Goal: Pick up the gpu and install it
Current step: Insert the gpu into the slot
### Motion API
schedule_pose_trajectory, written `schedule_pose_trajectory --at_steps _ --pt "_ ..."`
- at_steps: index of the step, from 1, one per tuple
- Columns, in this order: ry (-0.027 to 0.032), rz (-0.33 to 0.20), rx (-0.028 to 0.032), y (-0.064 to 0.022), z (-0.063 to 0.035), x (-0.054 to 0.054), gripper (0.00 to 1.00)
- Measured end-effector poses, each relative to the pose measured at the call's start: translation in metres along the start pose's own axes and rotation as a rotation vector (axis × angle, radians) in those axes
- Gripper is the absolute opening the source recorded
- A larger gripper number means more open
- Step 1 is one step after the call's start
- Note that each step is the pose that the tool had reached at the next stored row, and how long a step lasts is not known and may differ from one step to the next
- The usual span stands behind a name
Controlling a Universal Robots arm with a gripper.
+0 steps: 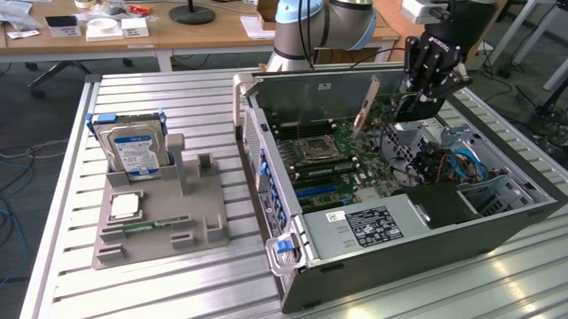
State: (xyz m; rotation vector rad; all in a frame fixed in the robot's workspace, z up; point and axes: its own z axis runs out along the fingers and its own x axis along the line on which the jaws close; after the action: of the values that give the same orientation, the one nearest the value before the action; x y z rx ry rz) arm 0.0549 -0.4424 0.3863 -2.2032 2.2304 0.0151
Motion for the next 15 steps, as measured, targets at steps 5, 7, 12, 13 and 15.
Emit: schedule_pose_trajectory --at_steps 5,7,12,13,15 --pt "-0.0004 -0.008 0.0044 0.0077 0.0051 0.000 0.27" --pt "-0.0005 -0.010 0.0054 0.0115 0.0073 0.000 0.27" --pt "-0.0004 -0.011 0.0061 0.0213 0.0128 0.000 0.27" --pt "-0.0004 -0.011 0.0061 0.0218 0.0132 0.000 0.27" --pt "-0.0002 -0.011 0.0060 0.0218 0.0132 0.000 0.27"
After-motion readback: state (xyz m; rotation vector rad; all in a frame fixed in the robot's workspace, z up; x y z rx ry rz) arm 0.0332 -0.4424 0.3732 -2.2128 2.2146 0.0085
